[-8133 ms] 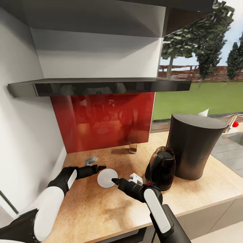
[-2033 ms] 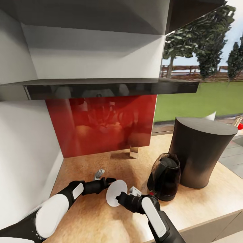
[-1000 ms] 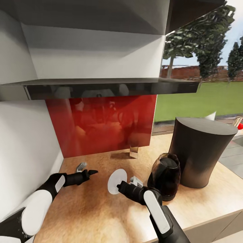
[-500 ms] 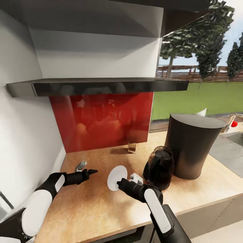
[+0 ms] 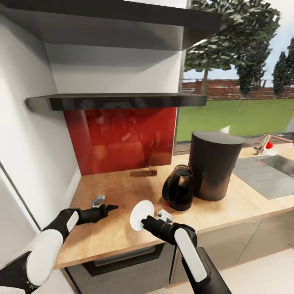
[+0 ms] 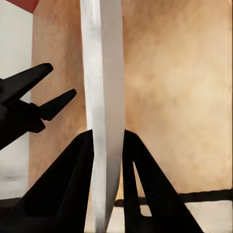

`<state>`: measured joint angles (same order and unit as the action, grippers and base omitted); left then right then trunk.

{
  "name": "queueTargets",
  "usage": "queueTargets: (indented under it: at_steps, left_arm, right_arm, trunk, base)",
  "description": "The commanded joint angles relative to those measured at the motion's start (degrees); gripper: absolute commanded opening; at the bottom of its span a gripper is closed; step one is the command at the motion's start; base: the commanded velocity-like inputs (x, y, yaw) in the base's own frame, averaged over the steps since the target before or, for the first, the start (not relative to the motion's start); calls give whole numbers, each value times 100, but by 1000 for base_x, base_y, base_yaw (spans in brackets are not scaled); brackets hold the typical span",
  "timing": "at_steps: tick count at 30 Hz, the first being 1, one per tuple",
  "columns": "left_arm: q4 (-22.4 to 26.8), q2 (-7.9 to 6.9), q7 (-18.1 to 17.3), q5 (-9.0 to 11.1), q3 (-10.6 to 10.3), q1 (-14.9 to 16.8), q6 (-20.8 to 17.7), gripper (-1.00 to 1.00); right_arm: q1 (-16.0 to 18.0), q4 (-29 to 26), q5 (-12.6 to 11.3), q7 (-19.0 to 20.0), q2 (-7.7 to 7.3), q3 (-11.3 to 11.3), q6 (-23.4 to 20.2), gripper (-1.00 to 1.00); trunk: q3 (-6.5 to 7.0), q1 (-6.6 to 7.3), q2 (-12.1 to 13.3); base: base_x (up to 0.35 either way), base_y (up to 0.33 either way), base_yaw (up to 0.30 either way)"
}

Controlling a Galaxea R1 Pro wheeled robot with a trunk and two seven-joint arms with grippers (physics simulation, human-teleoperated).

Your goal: Set up a coffee station on the kitchen countertop: keep the coffee maker on the countertop, move the bottle of coffee from the kitchen shelf to the counter next to the coffee maker, place a paper coffee filter on top of the coffee maker, put the saucer next to the coffee maker with the coffee cup on the saucer, and place the electric kettle next to the coffee maker.

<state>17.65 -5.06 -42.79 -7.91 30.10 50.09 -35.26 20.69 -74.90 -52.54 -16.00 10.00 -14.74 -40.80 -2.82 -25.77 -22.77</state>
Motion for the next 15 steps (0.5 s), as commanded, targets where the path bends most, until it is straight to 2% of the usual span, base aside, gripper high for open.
queueTargets:
  at_steps: [1, 4, 7, 8, 11, 15]
  left_arm:
    - [11, 0, -36, -61, 57, 33, -39, 100]
    - [20, 1, -105, -61, 50, 76, -119, 100]
    - [123, -9, -582, -88, 16, 82, -165, 100]
    - [268, -14, -942, -117, -54, 59, -171, 100]
    - [749, -16, -1555, -161, -322, 14, -184, 100]
    - [1485, -23, -2010, -183, -634, -7, -215, 100]
  right_arm:
    - [6, -7, -63, -61, 0, -3, -7, -100]
    - [6, -10, -63, -61, 0, -3, -9, -100]
    - [6, -53, -63, -61, 0, -3, -9, -100]
    - [6, -108, -63, -61, 0, -3, -10, -100]
    - [6, -180, -63, -61, 0, -5, -12, -100]
    - [6, -199, -63, -61, 0, -11, -15, -100]
  trunk:
    - [-14, -1, -14]
    - [-14, -1, -14]
    - [-14, -1, -14]
    - [-14, -1, -14]
    - [-14, -1, -14]
    - [-14, -1, -14]
  base:
    - [-306, -134, 0]
    - [-306, -131, 0]
    - [-306, -129, 0]
    - [-306, -128, 0]
    - [-306, -128, 0]
    - [-291, -124, 0]
